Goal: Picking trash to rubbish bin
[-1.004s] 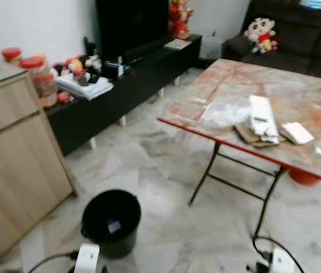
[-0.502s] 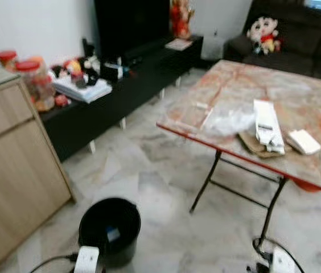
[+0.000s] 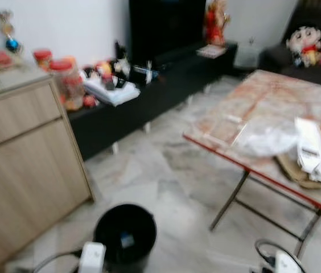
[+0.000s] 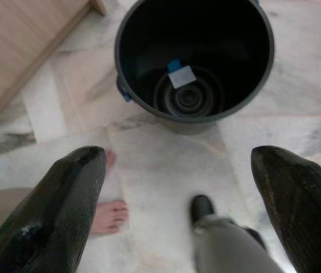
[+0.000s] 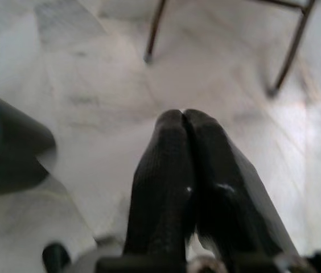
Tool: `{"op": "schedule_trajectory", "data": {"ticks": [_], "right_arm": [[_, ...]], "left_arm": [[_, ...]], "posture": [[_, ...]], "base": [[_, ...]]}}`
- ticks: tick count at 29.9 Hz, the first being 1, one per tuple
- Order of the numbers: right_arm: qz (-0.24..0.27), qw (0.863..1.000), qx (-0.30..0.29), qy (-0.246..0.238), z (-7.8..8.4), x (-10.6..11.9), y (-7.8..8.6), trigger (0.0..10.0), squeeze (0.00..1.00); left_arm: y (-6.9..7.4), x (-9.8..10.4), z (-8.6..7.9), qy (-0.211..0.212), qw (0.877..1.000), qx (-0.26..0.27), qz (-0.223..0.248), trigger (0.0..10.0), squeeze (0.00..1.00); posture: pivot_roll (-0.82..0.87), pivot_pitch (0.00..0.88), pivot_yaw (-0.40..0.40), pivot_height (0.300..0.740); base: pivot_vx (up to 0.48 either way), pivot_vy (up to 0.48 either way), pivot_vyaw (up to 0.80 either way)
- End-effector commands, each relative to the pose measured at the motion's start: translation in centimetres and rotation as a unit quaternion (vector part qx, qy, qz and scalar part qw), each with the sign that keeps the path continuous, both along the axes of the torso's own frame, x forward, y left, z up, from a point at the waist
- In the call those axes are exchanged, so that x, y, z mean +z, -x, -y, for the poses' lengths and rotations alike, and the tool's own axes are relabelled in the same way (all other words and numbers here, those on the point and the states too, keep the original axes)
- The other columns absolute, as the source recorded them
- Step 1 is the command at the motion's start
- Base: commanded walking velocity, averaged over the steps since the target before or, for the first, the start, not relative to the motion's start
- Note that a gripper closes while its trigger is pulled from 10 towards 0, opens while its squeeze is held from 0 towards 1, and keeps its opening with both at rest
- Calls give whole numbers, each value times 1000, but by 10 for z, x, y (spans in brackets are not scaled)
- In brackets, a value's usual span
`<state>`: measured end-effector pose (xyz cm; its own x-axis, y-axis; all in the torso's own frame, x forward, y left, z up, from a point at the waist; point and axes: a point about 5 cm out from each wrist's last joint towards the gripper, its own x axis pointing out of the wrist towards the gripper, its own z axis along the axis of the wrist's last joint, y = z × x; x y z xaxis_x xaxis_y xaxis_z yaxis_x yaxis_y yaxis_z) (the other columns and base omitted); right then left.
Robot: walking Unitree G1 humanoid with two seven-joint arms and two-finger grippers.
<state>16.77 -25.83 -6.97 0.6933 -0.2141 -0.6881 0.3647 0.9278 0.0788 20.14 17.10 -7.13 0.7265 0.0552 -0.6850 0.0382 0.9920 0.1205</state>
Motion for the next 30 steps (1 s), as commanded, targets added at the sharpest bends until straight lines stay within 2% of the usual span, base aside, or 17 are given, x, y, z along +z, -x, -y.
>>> {"op": "schedule_trajectory", "data": {"ticks": [1, 8, 30], "right_arm": [[17, 1000, 10, -3, -6, 4, -12, 10000, 0], [18, 1000, 7, -3, -5, 5, -12, 10000, 0], [31, 999, 7, -10, -6, 7, -17, 10000, 0]], "left_arm": [[2, 0, -13, -15, 1000, 8, -5, 10000, 0], [2, 0, -13, -17, 1000, 6, -6, 10000, 0], [3, -1, -14, -18, 1000, 7, -4, 10000, 0]], "posture": [[58, 40, -51, 740], [60, 34, -52, 740], [63, 54, -56, 740]], "base": [[315, 0, 800], [305, 0, 778], [298, 0, 0]]}}
